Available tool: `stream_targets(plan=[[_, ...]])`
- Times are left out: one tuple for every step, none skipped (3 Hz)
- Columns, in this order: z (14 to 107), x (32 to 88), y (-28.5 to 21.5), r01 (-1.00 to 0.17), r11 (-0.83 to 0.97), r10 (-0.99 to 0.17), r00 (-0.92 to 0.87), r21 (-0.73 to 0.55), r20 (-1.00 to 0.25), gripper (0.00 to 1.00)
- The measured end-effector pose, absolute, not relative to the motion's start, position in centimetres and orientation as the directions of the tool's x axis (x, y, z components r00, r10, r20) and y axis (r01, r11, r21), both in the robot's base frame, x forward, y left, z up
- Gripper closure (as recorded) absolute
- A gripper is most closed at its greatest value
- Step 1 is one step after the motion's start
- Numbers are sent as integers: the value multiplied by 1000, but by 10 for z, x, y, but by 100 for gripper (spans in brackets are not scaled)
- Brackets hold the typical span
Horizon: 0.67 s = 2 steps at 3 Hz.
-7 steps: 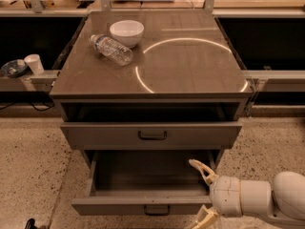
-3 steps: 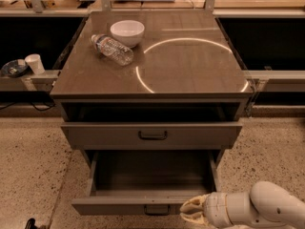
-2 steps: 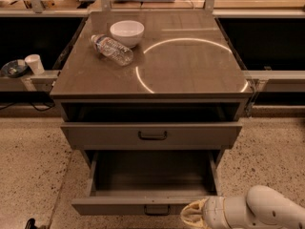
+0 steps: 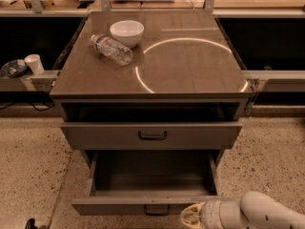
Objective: Close middle drawer
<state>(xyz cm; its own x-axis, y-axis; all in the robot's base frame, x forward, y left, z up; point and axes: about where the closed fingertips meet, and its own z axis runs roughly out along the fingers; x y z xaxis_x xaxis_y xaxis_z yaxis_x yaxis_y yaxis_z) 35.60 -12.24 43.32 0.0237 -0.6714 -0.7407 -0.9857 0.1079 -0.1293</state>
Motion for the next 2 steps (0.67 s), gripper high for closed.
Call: stream_targets(plan=[[409, 368, -125, -971, 163, -690, 14, -175, -723, 90], [399, 373, -126, -961, 197, -702, 1, -196, -712, 65]])
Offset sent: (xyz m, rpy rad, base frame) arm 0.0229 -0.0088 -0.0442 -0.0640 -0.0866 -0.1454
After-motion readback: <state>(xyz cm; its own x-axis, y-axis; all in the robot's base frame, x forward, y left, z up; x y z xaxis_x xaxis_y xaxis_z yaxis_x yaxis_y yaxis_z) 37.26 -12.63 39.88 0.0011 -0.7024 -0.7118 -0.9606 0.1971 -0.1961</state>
